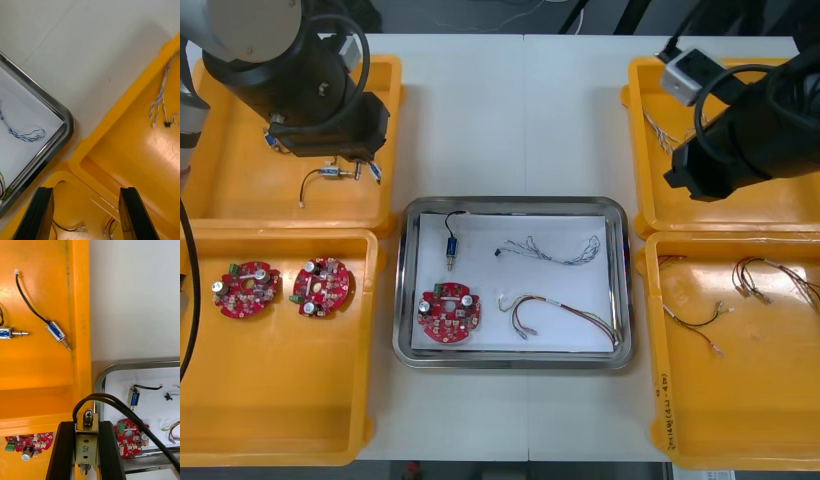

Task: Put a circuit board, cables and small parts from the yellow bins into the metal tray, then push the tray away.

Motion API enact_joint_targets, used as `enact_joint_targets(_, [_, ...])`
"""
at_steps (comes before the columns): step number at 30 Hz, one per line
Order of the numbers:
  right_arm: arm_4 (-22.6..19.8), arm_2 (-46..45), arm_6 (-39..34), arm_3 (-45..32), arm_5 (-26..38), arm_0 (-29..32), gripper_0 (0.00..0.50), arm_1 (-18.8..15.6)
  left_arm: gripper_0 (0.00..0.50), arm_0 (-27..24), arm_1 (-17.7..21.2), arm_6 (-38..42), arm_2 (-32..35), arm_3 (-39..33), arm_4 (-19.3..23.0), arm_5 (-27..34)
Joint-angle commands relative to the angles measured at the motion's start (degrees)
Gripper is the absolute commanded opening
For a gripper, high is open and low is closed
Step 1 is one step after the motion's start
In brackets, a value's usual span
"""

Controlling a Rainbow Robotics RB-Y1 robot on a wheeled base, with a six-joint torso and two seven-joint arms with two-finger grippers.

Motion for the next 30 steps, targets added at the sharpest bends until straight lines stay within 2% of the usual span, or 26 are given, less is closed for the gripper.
enact_joint_targets(1, [-0.03,-5.87,-5.35,-1.89,0.17,4.6,0.5,-3.46,0.0,0.08,-3.71,5.55,0.12,-3.75,-2.81,0.45])
enact_joint_targets(11, [-0.73,-15.19,-7.11,-0.83,0.17,12.94,0.5,-6.88,0.0,0.08,-10.13,7.4,-0.32,-4.63,-6.85,0.45])
enact_joint_targets(20, [-2.49,-19.76,-10.27,3.12,0.17,15.05,0.5,-7.5,0.0,1.05,-14.52,8.98,-5.77,-5.07,-10.37,0.45])
enact_joint_targets(24, [-2.66,-20.02,-13.26,3.39,0.17,16.02,0.5,-7.5,0.0,3.77,-15.4,9.16,-7.53,-6.22,-10.54,0.45])
enact_joint_targets(30, [-2.22,-20.55,-13.88,3.39,0.17,17.6,0.5,-7.15,0.0,7.03,-15.4,9.51,-11.39,-7.18,-11.42,0.45])
